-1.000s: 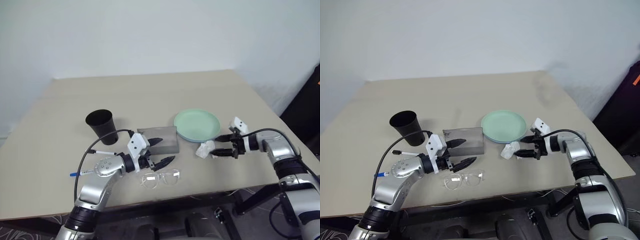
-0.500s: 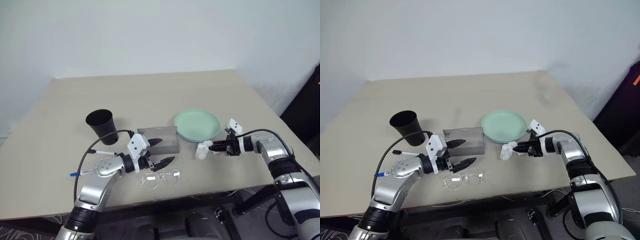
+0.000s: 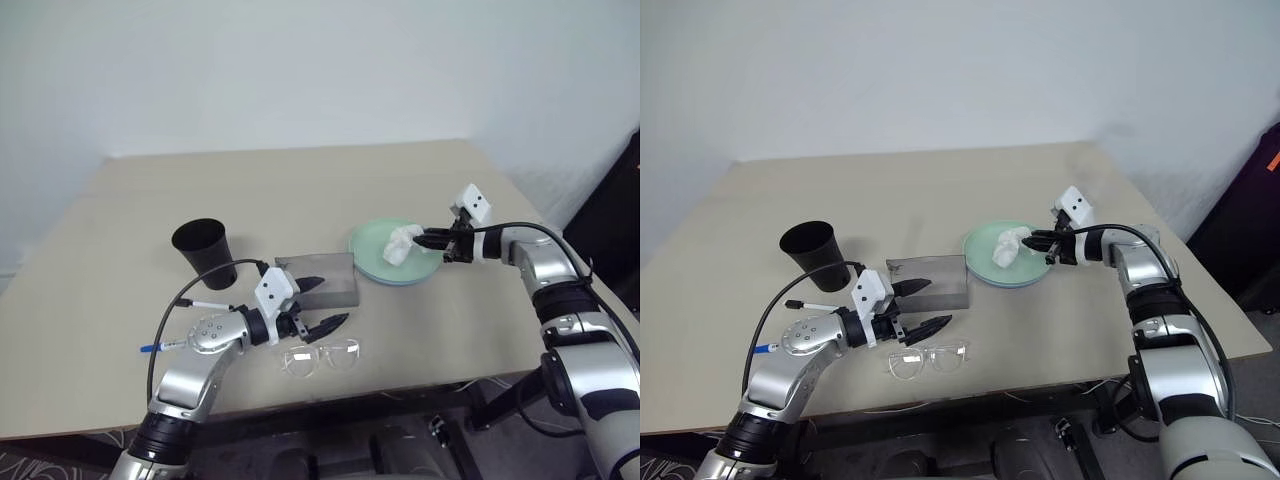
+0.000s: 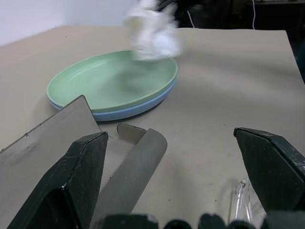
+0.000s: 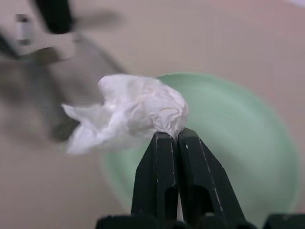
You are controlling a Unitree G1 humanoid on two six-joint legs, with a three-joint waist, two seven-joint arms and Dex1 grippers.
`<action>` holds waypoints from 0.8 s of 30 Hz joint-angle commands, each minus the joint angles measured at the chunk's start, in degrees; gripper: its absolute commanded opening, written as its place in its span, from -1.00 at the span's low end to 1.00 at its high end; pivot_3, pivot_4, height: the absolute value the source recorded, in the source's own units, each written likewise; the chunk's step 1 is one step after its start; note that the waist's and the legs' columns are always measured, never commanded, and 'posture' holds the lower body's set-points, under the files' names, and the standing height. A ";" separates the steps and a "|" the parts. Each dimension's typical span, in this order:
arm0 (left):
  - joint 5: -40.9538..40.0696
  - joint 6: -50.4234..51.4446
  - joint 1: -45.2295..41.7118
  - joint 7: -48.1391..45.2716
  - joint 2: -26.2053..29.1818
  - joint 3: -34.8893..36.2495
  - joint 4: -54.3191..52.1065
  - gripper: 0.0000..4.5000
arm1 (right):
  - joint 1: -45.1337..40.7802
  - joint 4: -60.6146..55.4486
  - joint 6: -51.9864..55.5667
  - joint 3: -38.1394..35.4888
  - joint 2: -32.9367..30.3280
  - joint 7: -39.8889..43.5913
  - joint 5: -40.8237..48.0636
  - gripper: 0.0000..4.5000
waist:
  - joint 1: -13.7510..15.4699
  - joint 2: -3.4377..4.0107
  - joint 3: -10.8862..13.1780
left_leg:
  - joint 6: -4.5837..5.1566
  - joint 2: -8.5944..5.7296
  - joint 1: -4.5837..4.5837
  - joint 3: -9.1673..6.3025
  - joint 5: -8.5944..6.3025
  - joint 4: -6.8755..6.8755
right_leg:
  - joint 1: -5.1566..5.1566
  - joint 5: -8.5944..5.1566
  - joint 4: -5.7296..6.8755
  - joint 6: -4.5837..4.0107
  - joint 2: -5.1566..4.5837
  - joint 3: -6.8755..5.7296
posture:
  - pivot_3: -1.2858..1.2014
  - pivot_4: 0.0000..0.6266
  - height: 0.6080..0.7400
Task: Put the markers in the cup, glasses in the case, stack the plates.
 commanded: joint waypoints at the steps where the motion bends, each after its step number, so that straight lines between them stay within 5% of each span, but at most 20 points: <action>1: 0.35 -0.70 -1.05 0.25 -0.28 0.07 -1.34 1.00 | -2.94 4.27 -3.98 -1.22 0.22 -2.52 -1.23 -0.42 | 0.07 0.00 0.00 | 0.00 0.00 -0.04 -0.03 0.00 0.00 | 0.00 0.00 -0.01 0.01 -0.01 -0.01 | 0.03 -1.00 1.00; 8: 0.27 -0.19 -0.32 0.38 0.52 0.50 -2.19 1.00 | -3.40 8.11 -8.54 -0.72 -0.23 -2.58 -2.84 0.67 | -0.01 0.00 0.00 | 0.01 -0.02 -0.14 -0.03 -0.01 0.00 | -0.06 -0.01 -0.03 0.03 -0.06 -0.01 | 0.03 -1.00 1.00; 18: -0.27 3.48 -5.25 -16.20 12.46 -3.41 -0.79 1.00 | 1.88 -5.54 -0.81 -3.05 -1.35 13.46 5.83 0.67 | -0.14 0.02 0.00 | 0.01 0.00 -0.03 -0.06 0.00 0.01 | -0.01 0.00 0.03 0.02 0.01 -0.04 | 0.03 -1.00 1.00; 24: 2.16 3.09 -12.40 -26.14 17.33 -8.42 3.28 1.00 | 5.80 -14.52 3.84 -3.15 -0.91 12.93 7.50 0.67 | 0.00 0.06 0.03 | 0.00 -0.02 -0.11 -0.09 0.00 0.03 | -0.03 -0.02 0.00 0.01 -0.02 -0.12 | 0.03 -1.00 1.00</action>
